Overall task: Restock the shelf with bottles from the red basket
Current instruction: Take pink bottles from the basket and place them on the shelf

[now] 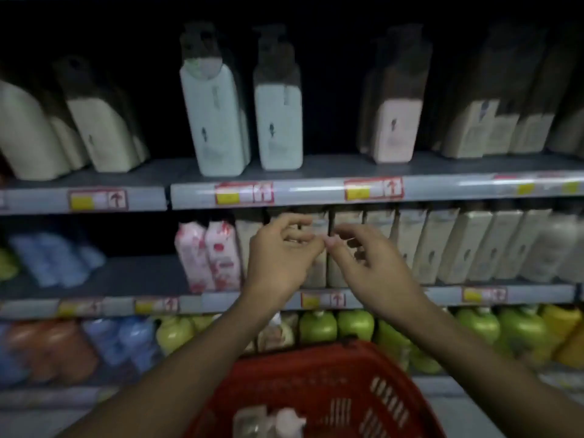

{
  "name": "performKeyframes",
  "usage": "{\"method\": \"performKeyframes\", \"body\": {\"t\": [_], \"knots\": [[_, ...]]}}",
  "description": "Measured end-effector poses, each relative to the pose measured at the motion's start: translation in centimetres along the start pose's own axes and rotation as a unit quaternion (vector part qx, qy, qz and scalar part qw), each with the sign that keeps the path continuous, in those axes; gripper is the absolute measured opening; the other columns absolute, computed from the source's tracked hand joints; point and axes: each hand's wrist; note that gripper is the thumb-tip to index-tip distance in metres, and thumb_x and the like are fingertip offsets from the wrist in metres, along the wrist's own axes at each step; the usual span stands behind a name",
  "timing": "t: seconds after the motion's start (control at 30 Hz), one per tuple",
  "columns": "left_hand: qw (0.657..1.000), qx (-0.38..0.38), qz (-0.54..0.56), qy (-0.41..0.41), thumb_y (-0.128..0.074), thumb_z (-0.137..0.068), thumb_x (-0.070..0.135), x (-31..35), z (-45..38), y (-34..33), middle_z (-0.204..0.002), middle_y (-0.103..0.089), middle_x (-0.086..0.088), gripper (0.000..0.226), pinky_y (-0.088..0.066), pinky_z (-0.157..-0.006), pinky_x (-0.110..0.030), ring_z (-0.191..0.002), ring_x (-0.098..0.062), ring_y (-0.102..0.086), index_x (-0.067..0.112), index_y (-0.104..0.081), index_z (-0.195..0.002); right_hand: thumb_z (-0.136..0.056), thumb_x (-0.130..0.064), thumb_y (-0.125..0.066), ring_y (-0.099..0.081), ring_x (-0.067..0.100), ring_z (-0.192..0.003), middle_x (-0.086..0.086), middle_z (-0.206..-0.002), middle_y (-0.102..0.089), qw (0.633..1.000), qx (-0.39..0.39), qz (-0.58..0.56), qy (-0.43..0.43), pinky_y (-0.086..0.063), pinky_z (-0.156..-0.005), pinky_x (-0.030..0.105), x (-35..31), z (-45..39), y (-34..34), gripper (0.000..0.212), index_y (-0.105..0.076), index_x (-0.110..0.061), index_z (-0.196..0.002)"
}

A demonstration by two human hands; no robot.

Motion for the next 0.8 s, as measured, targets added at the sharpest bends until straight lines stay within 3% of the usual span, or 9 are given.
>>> {"method": "performKeyframes", "body": {"t": [0.17, 0.3, 0.4, 0.5, 0.63, 0.73, 0.8], "knots": [[0.995, -0.027, -0.058, 0.078, -0.086, -0.077, 0.029, -8.6, 7.7, 3.1, -0.090, -0.077, -0.002, 0.036, -0.063, -0.076, -0.040, -0.081, -0.015, -0.075, 0.022, -0.071, -0.108, -0.099, -0.042, -0.061, -0.064, 0.019, -0.106, 0.003, -0.119, -0.066, 0.996, -0.087, 0.005, -0.028, -0.055, -0.093, 0.043, 2.5, 7.4, -5.6, 0.037, -0.068, -0.016, -0.125], [0.981, -0.097, -0.110, 0.129, -0.087, -0.079, 0.019, -14.7, 11.8, 3.9, -0.094, -0.076, -0.001, 0.035, -0.058, -0.076, -0.025, -0.081, -0.006, -0.072, 0.021, -0.072, -0.110, -0.096, -0.028, -0.068, -0.066, 0.026, -0.098, 0.011, -0.107, -0.068, 0.978, -0.195, 0.069, -0.019, -0.046, -0.083, 0.030, 6.1, 11.1, -9.0, 0.021, -0.075, -0.012, -0.109], [0.969, -0.120, -0.123, 0.176, -0.087, -0.079, 0.015, -18.2, 13.6, 4.6, -0.093, -0.075, 0.000, 0.030, -0.055, -0.070, -0.023, -0.082, -0.004, -0.070, 0.021, -0.072, -0.104, -0.093, -0.035, -0.062, -0.065, 0.023, -0.090, 0.006, -0.094, -0.069, 0.957, -0.276, 0.085, -0.023, -0.046, -0.081, 0.033, 8.7, 13.4, -10.8, 0.026, -0.077, -0.014, -0.099], [0.962, -0.116, -0.128, 0.211, -0.088, -0.077, 0.019, -20.4, 13.5, 4.6, -0.087, -0.076, 0.006, 0.028, -0.059, -0.075, -0.030, -0.088, -0.003, -0.071, 0.027, -0.073, -0.098, -0.092, -0.041, -0.056, -0.067, 0.027, -0.105, 0.007, -0.108, -0.070, 0.938, -0.330, 0.091, -0.051, -0.049, -0.094, 0.034, 11.6, 15.6, -12.8, 0.033, -0.074, -0.018, -0.108], [0.962, -0.142, -0.128, 0.197, -0.085, -0.079, 0.013, -21.2, 12.4, 3.4, -0.090, -0.076, 0.003, 0.029, -0.052, -0.073, -0.010, -0.081, 0.006, -0.068, 0.027, -0.072, -0.100, -0.091, -0.034, -0.060, -0.058, 0.035, -0.122, 0.009, -0.133, -0.059, 0.904, -0.402, 0.145, -0.015, -0.048, -0.103, 0.045, 13.1, 16.3, -16.7, 0.048, -0.056, -0.018, -0.136], [0.957, -0.139, -0.147, 0.207, -0.082, -0.079, 0.009, -22.2, 12.2, 2.9, -0.090, -0.075, 0.006, 0.029, -0.056, -0.072, -0.019, -0.083, -0.002, -0.071, 0.029, -0.071, -0.096, -0.095, -0.027, -0.062, -0.049, 0.037, -0.135, 0.012, -0.151, -0.048, 0.896, -0.416, 0.148, 0.036, -0.041, -0.113, 0.045, 13.4, 15.9, -19.8, 0.057, -0.047, -0.012, -0.148], [0.951, -0.141, -0.155, 0.228, -0.079, -0.081, 0.008, -23.0, 12.0, 2.6, -0.089, -0.075, 0.006, 0.029, -0.051, -0.059, -0.021, -0.083, -0.008, -0.072, 0.033, -0.070, -0.091, -0.095, -0.019, -0.060, -0.047, 0.039, -0.137, 0.016, -0.156, -0.044, 0.891, -0.428, 0.144, 0.051, -0.039, -0.115, 0.042, 14.1, 15.8, -21.4, 0.060, -0.043, -0.008, -0.152]]}}
Point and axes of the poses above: each hand's wrist, its own z-axis away from the middle knuckle, its own y-axis out of the back of the hand, x = y × z
